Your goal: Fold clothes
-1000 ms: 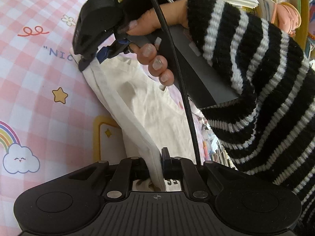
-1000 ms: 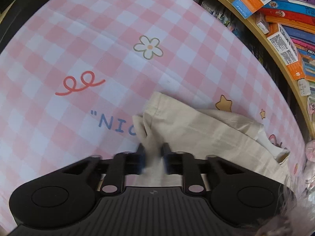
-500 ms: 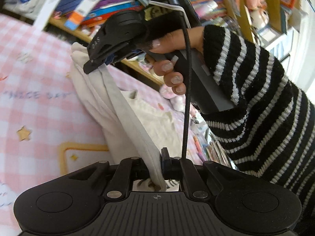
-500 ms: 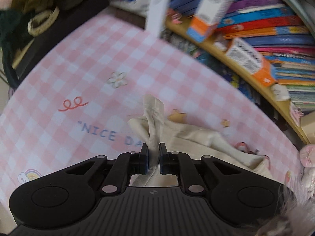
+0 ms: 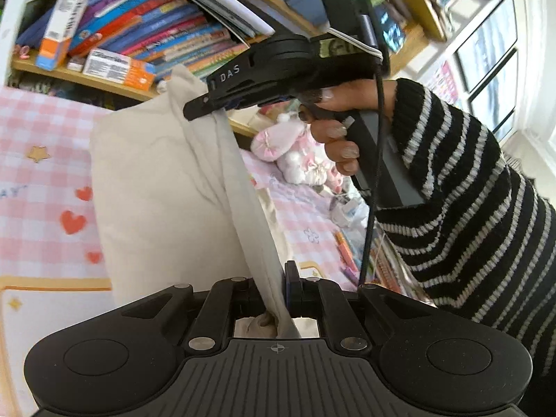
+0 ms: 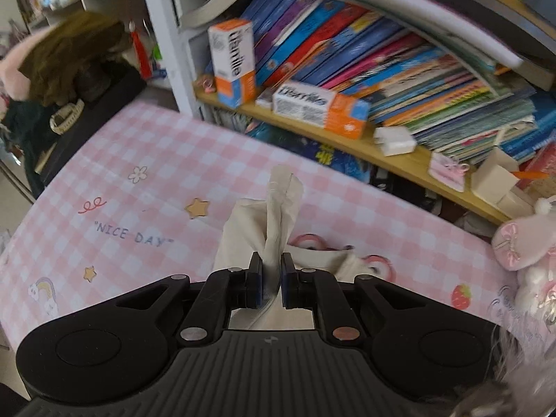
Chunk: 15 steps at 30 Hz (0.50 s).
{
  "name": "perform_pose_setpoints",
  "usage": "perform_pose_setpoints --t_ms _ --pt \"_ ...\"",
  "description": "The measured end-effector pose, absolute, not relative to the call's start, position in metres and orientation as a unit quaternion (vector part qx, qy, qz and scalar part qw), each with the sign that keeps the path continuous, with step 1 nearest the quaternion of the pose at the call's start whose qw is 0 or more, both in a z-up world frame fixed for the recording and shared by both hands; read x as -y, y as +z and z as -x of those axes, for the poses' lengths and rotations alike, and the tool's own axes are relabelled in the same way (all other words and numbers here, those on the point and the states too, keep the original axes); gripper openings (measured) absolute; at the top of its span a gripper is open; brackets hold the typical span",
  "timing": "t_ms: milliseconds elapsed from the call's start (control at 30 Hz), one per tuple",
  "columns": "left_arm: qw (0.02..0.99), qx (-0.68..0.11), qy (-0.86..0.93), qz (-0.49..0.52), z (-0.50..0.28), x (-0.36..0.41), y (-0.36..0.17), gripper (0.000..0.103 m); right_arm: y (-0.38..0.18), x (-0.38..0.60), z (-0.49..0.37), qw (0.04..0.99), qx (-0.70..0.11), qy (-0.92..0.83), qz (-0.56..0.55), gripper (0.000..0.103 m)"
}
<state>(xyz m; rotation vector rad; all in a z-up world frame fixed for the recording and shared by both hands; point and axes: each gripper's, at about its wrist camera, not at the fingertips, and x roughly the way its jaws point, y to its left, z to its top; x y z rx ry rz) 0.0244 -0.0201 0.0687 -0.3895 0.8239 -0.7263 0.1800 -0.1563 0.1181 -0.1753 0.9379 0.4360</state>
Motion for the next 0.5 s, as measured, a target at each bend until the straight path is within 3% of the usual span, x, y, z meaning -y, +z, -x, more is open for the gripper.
perform_pose_setpoints --t_ms 233,500 --pt "0.841 -0.410 -0.324 0.138 -0.019 0.099 0.067 0.009 0.114 0.250 -0.176 0.872 -0.430 0.229 0.045 0.009" --pt "0.832 -0.450 -0.315 0.074 -0.025 0.171 0.037 0.009 0.071 0.330 -0.184 0.864 -0.458 0.211 0.007 0.009"
